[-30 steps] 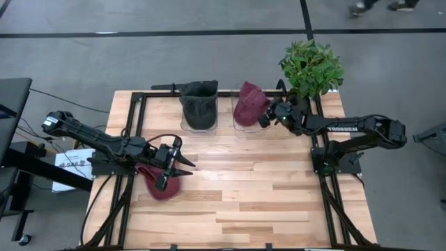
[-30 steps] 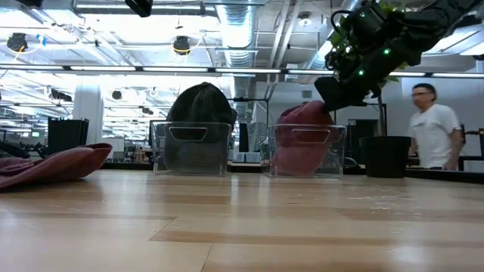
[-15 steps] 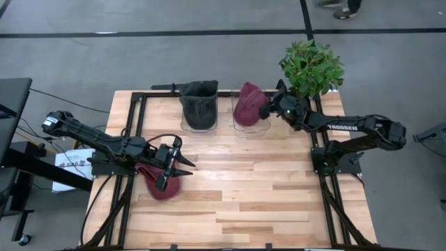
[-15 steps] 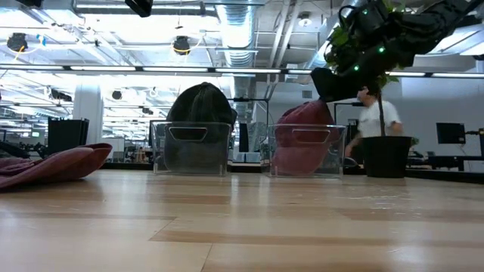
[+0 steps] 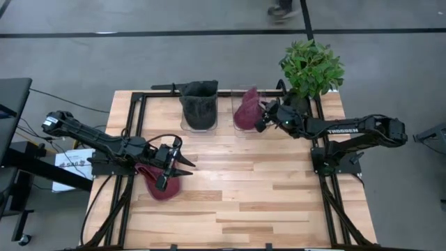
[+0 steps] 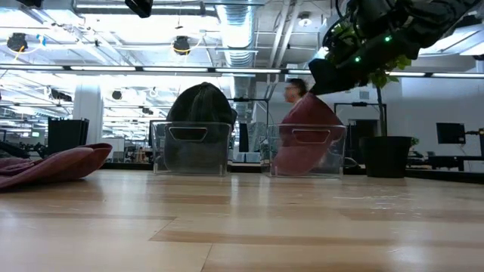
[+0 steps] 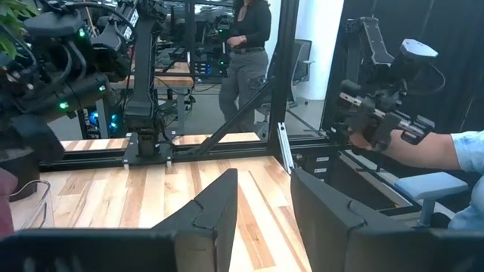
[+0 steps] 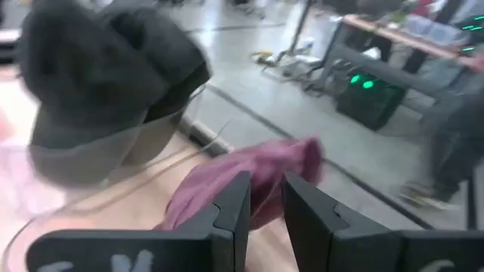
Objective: Pick & Place hat
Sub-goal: Put the right red cap into the right transparent bin
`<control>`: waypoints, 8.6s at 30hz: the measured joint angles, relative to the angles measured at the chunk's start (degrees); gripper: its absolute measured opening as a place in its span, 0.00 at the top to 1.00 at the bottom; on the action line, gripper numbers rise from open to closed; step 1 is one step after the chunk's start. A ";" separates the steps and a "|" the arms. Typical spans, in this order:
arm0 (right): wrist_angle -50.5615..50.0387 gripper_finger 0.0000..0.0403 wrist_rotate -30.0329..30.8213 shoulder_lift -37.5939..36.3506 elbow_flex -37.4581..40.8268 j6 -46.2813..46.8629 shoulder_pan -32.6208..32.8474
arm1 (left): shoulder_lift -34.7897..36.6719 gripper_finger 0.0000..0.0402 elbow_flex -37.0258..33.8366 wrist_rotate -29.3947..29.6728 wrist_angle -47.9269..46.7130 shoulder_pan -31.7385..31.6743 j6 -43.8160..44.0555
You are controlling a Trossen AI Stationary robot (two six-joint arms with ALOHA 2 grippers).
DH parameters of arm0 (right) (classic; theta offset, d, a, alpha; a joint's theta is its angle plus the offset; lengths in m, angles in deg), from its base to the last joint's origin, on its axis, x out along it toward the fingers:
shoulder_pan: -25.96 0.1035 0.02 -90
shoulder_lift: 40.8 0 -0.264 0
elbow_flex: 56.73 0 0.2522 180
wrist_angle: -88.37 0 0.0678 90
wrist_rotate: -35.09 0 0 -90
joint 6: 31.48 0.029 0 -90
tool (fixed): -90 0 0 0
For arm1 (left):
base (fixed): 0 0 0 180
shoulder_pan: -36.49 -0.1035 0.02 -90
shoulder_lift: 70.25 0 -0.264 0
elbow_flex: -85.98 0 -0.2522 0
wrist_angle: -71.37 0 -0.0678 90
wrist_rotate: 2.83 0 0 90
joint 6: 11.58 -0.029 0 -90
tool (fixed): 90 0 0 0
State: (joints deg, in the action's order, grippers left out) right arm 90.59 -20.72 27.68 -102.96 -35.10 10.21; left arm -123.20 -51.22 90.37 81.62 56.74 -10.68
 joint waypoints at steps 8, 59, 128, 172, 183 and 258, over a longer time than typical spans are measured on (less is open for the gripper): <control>8.48 0.83 8.48 -3.00 -0.04 -4.87 4.74 | 0.00 0.70 0.02 -0.02 -0.51 0.00 0.00; -11.35 0.83 -1.64 -2.18 -0.04 2.18 -5.96 | -0.02 0.70 0.02 -0.01 -1.57 0.02 0.00; -4.08 0.36 -29.37 0.95 -0.04 2.04 -12.98 | -0.02 0.70 0.02 0.00 -1.92 0.00 0.00; 0.62 1.00 -44.09 1.15 -0.87 -10.81 -10.01 | -0.02 0.70 0.02 0.00 -2.03 0.01 0.00; 5.36 1.00 -36.97 1.14 -0.87 -19.18 -7.85 | -0.02 0.70 0.02 0.02 -1.94 0.00 -0.66; 9.40 1.00 -20.95 1.14 -0.92 -40.50 27.89 | -33.79 0.70 5.64 -23.63 31.62 -22.55 4.07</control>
State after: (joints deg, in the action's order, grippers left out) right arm 99.98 -41.67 28.82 -103.88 -75.61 38.10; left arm -156.99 -45.58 66.74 113.24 34.19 -6.61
